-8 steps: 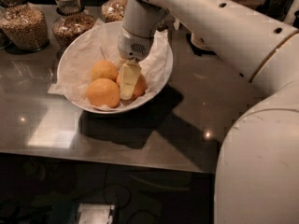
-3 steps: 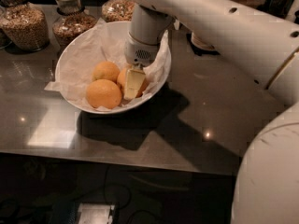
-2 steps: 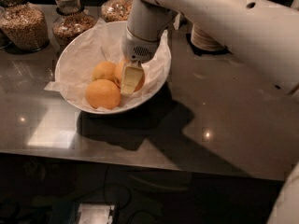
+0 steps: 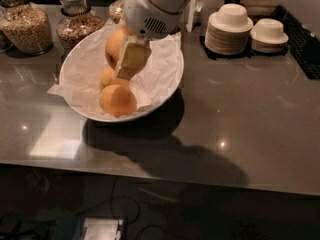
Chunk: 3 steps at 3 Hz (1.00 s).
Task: Pick orange from white bowl
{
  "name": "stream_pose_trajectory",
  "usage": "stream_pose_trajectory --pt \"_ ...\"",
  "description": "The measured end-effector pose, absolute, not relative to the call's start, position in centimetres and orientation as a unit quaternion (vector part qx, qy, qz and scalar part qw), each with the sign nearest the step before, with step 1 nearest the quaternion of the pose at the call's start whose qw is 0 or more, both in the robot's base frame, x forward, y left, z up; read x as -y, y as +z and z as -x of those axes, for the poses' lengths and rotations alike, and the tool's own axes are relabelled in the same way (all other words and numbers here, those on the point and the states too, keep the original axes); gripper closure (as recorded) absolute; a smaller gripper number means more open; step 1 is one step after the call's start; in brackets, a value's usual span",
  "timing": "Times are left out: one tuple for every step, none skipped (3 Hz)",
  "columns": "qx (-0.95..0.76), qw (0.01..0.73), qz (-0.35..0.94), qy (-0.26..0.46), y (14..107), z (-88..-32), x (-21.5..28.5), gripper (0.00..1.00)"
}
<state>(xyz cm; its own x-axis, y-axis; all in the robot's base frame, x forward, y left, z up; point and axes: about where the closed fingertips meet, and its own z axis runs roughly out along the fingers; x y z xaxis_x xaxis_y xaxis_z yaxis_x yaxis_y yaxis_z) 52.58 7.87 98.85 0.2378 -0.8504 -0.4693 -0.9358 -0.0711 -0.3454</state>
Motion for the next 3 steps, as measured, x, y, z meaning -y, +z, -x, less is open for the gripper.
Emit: stream_pose_trajectory --pt "-0.574 0.357 0.733 0.08 103.8 -48.7 -7.4 1.0" --pt "-0.548 0.408 0.726 0.075 107.3 -45.0 -6.1 1.0" --pt "-0.536 0.456 0.707 0.067 108.5 -42.6 -3.5 1.0"
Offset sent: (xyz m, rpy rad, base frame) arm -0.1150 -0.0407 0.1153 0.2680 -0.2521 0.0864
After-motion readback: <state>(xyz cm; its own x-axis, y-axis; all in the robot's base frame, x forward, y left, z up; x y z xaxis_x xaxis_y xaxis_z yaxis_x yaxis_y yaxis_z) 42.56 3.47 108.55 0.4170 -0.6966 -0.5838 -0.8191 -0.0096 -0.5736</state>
